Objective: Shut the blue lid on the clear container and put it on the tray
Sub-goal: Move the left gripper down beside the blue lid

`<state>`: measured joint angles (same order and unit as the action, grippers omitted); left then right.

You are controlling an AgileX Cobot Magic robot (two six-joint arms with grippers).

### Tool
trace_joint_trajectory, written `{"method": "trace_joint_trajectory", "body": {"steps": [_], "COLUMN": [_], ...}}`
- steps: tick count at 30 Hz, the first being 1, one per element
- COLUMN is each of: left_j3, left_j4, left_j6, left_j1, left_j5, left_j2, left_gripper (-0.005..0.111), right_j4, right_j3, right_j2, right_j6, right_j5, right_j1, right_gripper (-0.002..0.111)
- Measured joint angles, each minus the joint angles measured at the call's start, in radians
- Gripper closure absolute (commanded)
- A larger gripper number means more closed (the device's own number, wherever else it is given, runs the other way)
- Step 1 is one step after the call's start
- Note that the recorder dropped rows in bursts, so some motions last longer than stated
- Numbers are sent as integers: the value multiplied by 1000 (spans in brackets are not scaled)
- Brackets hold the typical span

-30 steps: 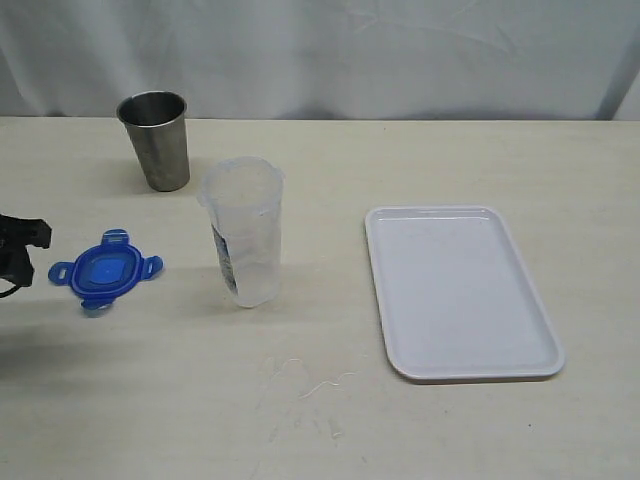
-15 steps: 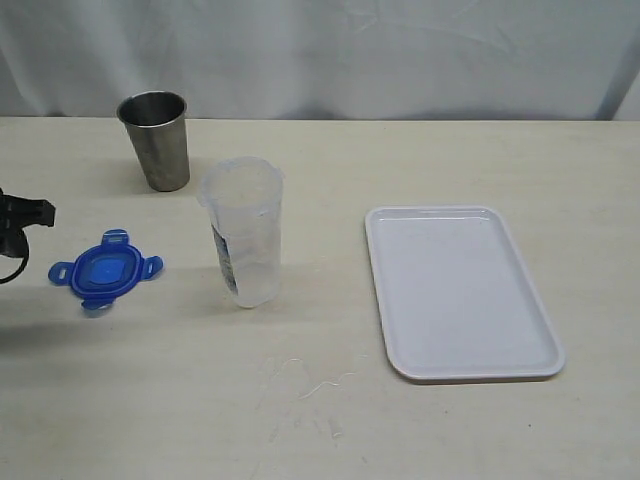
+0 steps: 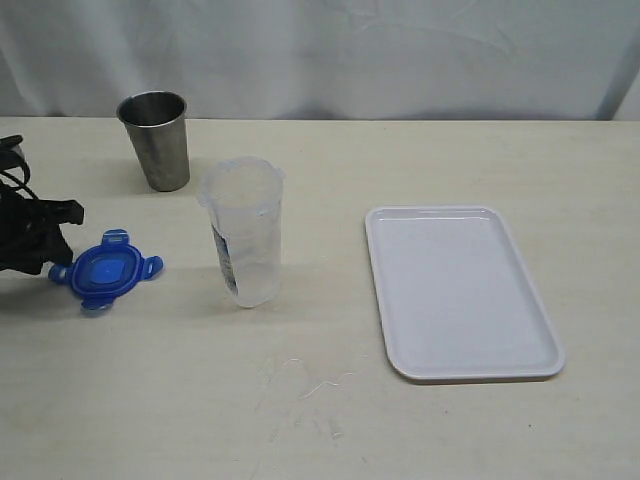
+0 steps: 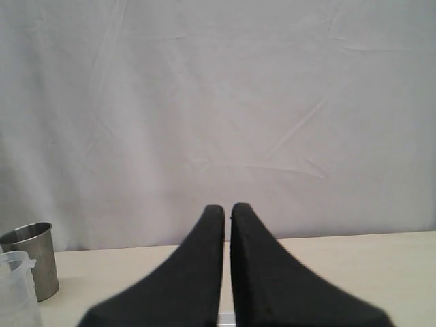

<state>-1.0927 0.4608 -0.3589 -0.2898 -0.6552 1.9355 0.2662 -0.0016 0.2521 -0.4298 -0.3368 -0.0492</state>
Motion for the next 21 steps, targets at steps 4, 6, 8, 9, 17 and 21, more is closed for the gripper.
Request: {"method": "trace_joint_trajectory", "body": {"steps": [4,6,8,9,17,21], "left_j3": [-32,-44,-51,-52,-52,-54], "left_j4": [-11,-15,-17,-22,-52,-56], "left_j6": [-9,-9,-9,-9,-11,-11], "left_j1": [0,0,0,0,0,0], "left_j5": [7,7,7,7,-41,-44], "left_j2": [29,33,33,35,74,81], "left_gripper": [54,54,54,54,54,54], "right_j4": [0,0,0,0,0,0], "right_j3": [0,0,0,0,0,0], "right_j2": [0,0,0,0,0,0], "right_j6": [0,0,0,0,0,0], "right_j5": [2,2,2,2,2,2], "right_j1": [0,0,0,0,0,0], "right_gripper": [104,104,104,104,104,104]}}
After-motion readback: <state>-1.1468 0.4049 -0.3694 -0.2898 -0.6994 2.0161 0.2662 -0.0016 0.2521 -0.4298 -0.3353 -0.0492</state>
